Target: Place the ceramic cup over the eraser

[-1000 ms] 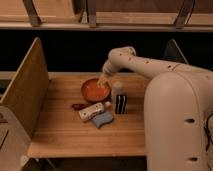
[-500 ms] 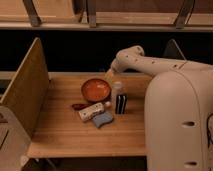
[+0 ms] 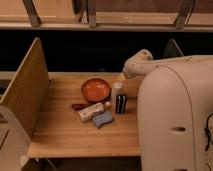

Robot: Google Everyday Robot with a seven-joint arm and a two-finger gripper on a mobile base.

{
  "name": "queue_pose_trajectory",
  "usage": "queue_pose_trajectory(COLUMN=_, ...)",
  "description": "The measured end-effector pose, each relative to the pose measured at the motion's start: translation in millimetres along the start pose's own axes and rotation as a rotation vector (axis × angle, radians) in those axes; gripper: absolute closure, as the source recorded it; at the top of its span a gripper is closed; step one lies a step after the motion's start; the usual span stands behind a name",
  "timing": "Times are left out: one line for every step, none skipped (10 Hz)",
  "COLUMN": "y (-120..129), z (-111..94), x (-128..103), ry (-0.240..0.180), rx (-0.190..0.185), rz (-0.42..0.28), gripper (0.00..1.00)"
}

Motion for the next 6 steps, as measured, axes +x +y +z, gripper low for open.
queue_pose_trajectory(y=-2, z=-1, x=4, ry=0.007, rx=0.007, rz=0.01, gripper=0.2)
queue_pose_trajectory(y=-4, z=-1, x=6, ry=0.009, rx=0.011, rz=0.013, gripper=0.2)
queue_pose_trajectory(y=-2, z=-2, x=4, ry=0.001, rx=0.005, rz=0.015, gripper=0.2)
queue_pose_trajectory(y=10, z=-5, x=-5, ry=-0.021, rx=-0.023, rz=0.007, gripper=0.2)
queue_pose_trajectory(y=23, z=-11, x=-16, ry=-0.047, rx=-0.054, rz=-0.004, gripper=0.2)
queue_pose_trajectory(y=35, z=-17, x=-23, ry=-0.067, rx=-0.083, rz=-0.013, gripper=0.2)
